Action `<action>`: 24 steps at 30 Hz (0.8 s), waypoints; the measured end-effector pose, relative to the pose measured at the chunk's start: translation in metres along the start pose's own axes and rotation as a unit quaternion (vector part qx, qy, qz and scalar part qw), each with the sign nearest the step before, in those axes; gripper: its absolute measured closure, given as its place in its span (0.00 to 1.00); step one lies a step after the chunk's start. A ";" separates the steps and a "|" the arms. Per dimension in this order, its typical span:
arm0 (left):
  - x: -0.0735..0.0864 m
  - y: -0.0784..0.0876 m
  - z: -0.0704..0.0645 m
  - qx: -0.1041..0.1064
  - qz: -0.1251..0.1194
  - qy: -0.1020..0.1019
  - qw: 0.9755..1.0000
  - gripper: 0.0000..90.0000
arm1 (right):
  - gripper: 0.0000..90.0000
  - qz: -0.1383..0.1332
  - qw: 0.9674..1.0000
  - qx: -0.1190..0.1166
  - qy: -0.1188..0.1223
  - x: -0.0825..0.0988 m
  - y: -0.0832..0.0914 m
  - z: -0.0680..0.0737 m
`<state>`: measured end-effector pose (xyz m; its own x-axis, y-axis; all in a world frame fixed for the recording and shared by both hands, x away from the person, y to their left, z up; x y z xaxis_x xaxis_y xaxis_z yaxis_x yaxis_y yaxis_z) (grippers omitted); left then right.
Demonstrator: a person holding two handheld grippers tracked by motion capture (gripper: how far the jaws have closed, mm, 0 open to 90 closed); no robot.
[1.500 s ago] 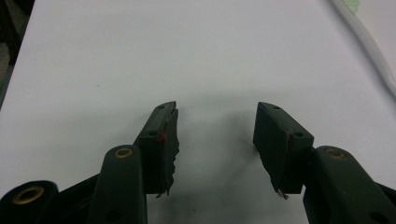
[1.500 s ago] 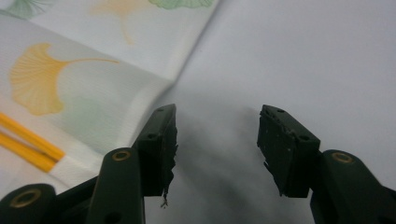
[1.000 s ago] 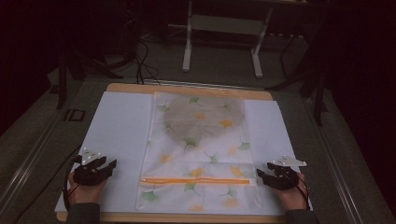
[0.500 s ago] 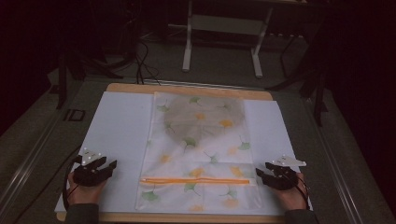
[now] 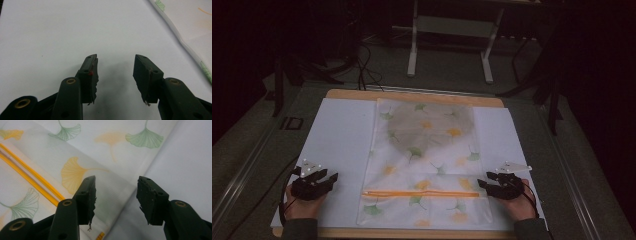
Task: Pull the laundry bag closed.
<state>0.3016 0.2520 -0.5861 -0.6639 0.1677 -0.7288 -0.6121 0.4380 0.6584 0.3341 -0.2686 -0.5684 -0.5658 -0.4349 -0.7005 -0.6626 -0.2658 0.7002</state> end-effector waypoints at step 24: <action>0.000 0.003 0.000 0.005 -0.004 0.004 1.000 0.61 | 0.55 0.002 0.997 -0.037 0.061 -0.025 -0.014 0.041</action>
Point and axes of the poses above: each handheld gripper's, and its own axes: y roughly backward along the jaws, x roughly out of its underside, z roughly to its left, the point moved 8 cm from there along -y, roughly forward along the jaws, and after that the axes turned 13 degrees about x, right-handed, at the moved point
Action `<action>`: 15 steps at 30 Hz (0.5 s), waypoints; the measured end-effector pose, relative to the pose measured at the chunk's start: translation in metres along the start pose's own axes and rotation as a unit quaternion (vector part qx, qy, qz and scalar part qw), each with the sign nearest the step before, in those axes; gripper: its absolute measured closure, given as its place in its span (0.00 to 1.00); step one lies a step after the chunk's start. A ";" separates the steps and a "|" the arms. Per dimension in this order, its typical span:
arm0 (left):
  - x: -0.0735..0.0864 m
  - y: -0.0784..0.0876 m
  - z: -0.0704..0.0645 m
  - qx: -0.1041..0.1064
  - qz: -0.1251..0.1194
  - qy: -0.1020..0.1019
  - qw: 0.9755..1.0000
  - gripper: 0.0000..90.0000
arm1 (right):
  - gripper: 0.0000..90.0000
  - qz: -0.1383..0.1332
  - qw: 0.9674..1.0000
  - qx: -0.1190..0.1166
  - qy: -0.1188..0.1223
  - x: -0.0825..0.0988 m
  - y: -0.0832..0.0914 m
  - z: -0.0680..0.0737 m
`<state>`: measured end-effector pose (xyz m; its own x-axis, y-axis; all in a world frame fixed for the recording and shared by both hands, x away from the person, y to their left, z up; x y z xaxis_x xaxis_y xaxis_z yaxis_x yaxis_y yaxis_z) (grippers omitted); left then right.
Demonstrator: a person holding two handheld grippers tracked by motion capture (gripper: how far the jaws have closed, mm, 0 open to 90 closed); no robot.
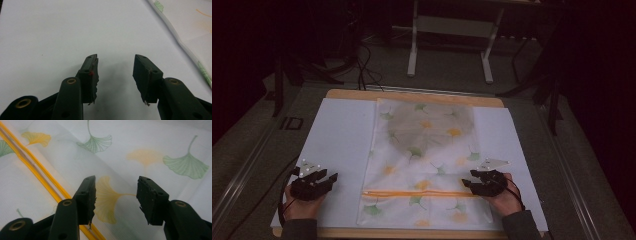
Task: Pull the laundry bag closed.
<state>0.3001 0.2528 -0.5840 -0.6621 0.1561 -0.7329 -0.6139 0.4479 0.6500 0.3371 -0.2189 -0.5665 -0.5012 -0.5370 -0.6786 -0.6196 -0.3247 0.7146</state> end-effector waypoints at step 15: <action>0.000 0.002 0.001 -0.003 -0.003 -0.001 1.000 0.62 | 0.55 0.004 1.000 -0.014 0.021 -0.007 -0.007 0.018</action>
Point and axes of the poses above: each handheld gripper's, and its own axes: y roughly backward along the jaws, x roughly out of its underside, z roughly to its left, the point moved 8 cm from there along -y, roughly forward along the jaws, and after that the axes turned 13 degrees about x, right-handed, at the moved point
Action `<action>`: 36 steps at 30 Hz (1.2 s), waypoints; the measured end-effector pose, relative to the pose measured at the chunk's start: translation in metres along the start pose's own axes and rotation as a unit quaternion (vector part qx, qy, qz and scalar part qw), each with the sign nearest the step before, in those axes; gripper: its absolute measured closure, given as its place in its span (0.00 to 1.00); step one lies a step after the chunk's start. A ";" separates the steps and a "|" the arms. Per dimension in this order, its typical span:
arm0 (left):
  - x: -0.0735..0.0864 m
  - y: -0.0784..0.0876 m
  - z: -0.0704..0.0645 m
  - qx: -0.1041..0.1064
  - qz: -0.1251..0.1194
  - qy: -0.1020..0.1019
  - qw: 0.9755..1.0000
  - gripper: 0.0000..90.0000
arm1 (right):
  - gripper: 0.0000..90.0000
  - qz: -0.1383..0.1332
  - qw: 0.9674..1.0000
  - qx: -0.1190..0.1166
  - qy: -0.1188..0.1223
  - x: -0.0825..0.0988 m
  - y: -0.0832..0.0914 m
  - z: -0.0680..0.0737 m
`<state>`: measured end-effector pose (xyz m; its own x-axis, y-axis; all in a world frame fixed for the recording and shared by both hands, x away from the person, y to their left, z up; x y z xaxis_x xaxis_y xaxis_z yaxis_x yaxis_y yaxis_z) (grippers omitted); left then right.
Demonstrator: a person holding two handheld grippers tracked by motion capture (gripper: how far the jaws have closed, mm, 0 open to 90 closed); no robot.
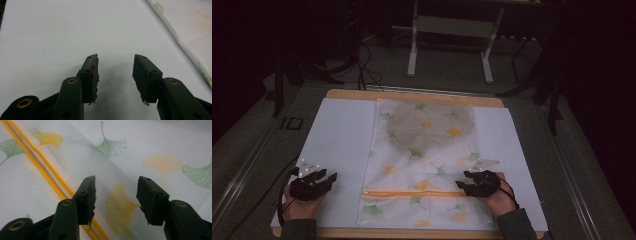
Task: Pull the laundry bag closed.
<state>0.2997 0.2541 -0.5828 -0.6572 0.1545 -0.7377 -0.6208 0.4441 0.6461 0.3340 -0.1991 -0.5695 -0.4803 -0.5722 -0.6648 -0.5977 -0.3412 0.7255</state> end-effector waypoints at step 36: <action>0.000 0.001 -0.001 0.004 0.004 -0.004 1.000 0.64 | 0.53 0.001 0.998 -0.031 0.051 -0.025 -0.012 0.043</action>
Point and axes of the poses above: each handheld gripper's, and its own axes: y roughly backward along the jaws, x roughly out of its underside, z roughly to its left, the point moved 8 cm from there along -y, roughly forward along the jaws, and after that the axes turned 13 degrees about x, right-handed, at the moved point
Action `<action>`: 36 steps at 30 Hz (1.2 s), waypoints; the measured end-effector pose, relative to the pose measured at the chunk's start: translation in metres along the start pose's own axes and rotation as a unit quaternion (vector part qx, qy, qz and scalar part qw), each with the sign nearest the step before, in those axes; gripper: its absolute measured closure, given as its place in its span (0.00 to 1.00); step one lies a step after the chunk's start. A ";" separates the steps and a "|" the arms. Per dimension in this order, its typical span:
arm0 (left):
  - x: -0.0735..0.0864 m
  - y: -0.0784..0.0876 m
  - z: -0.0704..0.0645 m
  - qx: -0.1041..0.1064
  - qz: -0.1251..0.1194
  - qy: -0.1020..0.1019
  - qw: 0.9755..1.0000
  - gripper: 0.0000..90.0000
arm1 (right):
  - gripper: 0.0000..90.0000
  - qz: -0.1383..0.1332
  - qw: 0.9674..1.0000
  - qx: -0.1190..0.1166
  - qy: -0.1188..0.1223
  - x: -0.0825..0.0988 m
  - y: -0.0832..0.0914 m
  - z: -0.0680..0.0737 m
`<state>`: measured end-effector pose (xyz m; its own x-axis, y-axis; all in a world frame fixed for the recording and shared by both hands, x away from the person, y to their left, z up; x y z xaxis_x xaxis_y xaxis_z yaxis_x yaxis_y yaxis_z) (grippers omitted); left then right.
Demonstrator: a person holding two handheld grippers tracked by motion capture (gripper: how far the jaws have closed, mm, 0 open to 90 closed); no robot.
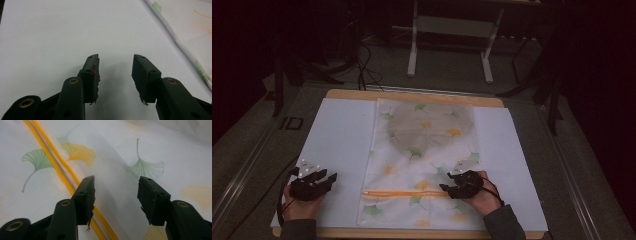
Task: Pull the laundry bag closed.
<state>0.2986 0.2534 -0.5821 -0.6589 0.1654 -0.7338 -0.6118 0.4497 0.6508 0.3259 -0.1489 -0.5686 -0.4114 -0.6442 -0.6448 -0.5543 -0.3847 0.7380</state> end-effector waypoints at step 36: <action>0.000 0.002 0.002 -0.001 -0.002 0.005 1.000 0.62 | 0.52 -0.013 0.998 -0.040 0.039 -0.035 -0.012 0.037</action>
<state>0.2984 0.2560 -0.5816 -0.6609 0.1544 -0.7344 -0.6152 0.4490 0.6480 0.3195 -0.0974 -0.5623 -0.3384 -0.6815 -0.6489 -0.5025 -0.4522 0.7369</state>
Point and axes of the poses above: each handheld gripper's, and its own axes: y roughly backward along the jaws, x roughly out of its underside, z roughly to its left, the point moved 8 cm from there along -y, roughly forward along the jaws, and after that the axes turned 13 degrees about x, right-handed, at the moved point
